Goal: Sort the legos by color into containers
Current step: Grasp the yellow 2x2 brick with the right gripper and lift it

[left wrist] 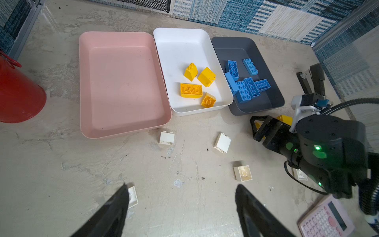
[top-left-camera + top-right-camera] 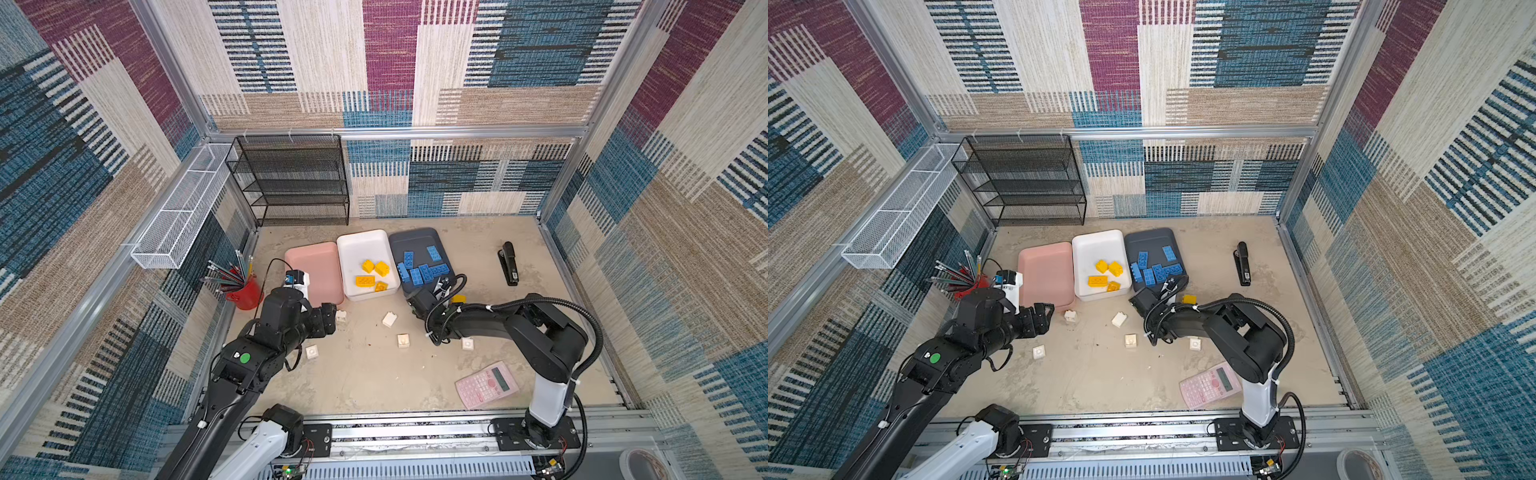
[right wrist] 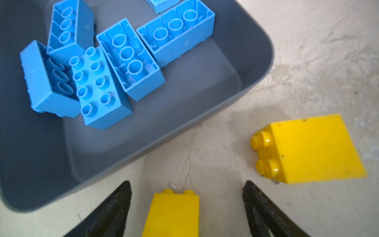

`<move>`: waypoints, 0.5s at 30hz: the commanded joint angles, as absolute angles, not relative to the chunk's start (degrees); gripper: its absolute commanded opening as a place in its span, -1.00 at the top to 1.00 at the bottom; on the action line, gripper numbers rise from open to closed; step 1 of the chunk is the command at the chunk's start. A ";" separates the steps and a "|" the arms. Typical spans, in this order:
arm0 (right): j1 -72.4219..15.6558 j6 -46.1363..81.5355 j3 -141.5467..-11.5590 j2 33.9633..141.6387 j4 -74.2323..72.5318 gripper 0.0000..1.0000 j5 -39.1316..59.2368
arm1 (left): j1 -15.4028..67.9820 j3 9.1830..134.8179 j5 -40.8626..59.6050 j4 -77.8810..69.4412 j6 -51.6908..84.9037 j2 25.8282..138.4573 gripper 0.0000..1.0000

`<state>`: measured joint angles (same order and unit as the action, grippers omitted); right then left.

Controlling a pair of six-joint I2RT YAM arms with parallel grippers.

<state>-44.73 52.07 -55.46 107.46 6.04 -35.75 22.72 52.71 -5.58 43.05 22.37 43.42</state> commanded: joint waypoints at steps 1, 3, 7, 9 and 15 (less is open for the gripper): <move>-45.06 51.85 -55.90 108.85 6.60 -0.66 -33.59 | 22.51 52.47 -4.64 42.63 21.09 43.29 -0.64; -45.63 51.25 -56.29 109.36 6.90 -0.57 -34.37 | 22.35 52.47 -4.60 42.65 21.03 43.24 -0.64; -46.40 50.68 -55.86 109.38 6.98 -0.33 -34.66 | 22.02 52.30 -4.78 42.79 21.17 43.24 -0.64; -46.49 50.07 -55.48 109.18 6.38 -0.19 -34.28 | 22.06 52.21 -4.67 42.80 21.27 43.33 -0.64; -46.83 47.52 -55.89 109.03 5.90 0.10 -33.45 | 21.98 52.13 -5.36 43.04 21.53 43.60 -0.63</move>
<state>-46.54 48.97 -55.86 108.95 5.39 -37.56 22.09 52.45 -5.41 43.05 22.35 43.51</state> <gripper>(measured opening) 0.447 0.816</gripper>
